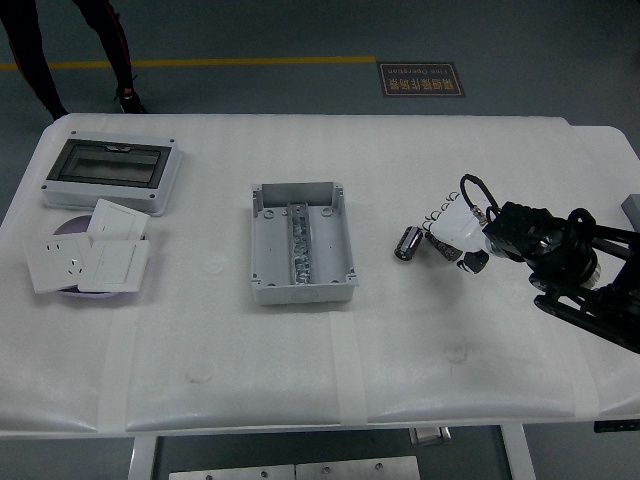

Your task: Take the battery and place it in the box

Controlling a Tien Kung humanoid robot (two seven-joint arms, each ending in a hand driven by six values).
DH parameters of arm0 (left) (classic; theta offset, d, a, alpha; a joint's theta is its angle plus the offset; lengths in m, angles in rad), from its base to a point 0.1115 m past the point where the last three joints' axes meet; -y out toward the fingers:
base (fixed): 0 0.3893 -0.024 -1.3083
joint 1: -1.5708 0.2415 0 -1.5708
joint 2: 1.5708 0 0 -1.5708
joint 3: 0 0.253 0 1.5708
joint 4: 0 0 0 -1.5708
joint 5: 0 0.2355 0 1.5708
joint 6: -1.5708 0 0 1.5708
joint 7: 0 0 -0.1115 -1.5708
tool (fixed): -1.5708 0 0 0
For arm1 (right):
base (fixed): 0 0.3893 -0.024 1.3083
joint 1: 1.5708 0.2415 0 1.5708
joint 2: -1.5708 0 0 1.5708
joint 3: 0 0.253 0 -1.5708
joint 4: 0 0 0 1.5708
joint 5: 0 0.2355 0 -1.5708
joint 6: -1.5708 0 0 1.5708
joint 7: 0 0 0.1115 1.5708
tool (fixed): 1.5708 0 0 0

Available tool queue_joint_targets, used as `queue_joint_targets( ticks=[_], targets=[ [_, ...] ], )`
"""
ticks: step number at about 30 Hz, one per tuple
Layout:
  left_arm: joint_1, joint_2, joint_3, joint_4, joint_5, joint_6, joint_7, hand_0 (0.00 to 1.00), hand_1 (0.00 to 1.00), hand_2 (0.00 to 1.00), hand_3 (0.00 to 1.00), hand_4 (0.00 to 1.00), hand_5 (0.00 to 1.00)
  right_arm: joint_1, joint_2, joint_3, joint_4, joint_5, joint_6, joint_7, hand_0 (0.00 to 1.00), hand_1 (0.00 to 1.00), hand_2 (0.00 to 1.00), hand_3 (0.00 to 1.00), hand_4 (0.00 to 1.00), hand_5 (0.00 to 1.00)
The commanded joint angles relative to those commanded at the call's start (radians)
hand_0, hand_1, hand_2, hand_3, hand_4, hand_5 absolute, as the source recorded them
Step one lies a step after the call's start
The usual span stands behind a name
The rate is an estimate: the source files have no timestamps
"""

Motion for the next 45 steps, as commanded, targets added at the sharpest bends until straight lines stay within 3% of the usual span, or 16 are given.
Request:
queue_joint_targets(
  ticks=[5,6,11,12,26,30,36,40,45],
  targets=[
    [-0.001,0.000,0.008,0.000,-0.007,0.004,-0.008,0.735,0.703,0.523,0.526,0.315,0.002,-0.006,0.002,-0.002,-0.004,0.006,-0.008,0.003,0.965,0.849,0.935,0.983,0.668,0.168],
    [-0.001,0.000,0.010,0.000,-0.009,0.006,-0.010,0.734,0.704,0.522,0.526,0.317,0.002,-0.007,0.003,-0.002,-0.006,0.008,-0.010,0.003,0.924,0.789,0.766,0.769,0.513,0.126],
    [0.000,-0.002,0.016,0.000,-0.004,0.011,-0.020,0.734,0.704,0.522,0.526,0.317,0.002,-0.010,0.004,-0.006,-0.011,0.018,-0.030,0.006,0.924,0.789,0.766,0.769,0.513,0.126],
    [0.001,-0.002,0.017,0.000,-0.005,0.012,-0.021,0.734,0.703,0.520,0.526,0.317,0.002,-0.010,0.004,-0.007,-0.011,0.019,-0.034,0.007,0.899,0.755,0.689,0.693,0.455,0.122],
    [0.006,-0.007,0.030,0.000,0.003,0.024,-0.046,0.733,0.700,0.520,0.526,0.320,0.002,0.014,-0.005,-0.027,-0.009,0.054,-0.083,0.008,0.860,0.712,0.633,0.665,0.450,0.114],
    [0.008,-0.008,0.030,0.000,0.007,0.024,-0.049,0.732,0.700,0.520,0.527,0.325,0.002,0.036,-0.026,-0.073,0.018,0.105,-0.152,-0.037,0.851,0.703,0.628,0.661,0.454,0.122],
    [0.012,-0.012,0.033,0.000,0.011,0.022,-0.048,0.731,0.696,0.518,0.526,0.322,0.002,0.065,-0.060,-0.159,0.107,0.206,-0.306,-0.150,0.836,0.701,0.630,0.662,0.459,0.138],
    [0.014,-0.014,0.020,0.000,0.028,0.017,-0.042,0.731,0.696,0.518,0.526,0.322,0.002,0.070,-0.056,-0.090,0.184,0.245,-0.391,-0.174,0.836,0.701,0.630,0.662,0.459,0.138],
    [0.014,-0.016,0.012,0.000,0.039,0.012,-0.038,0.732,0.695,0.517,0.526,0.324,0.002,0.050,-0.004,0.020,0.278,0.309,-0.445,-0.166,0.827,0.699,0.632,0.667,0.467,0.149]
  ],
)
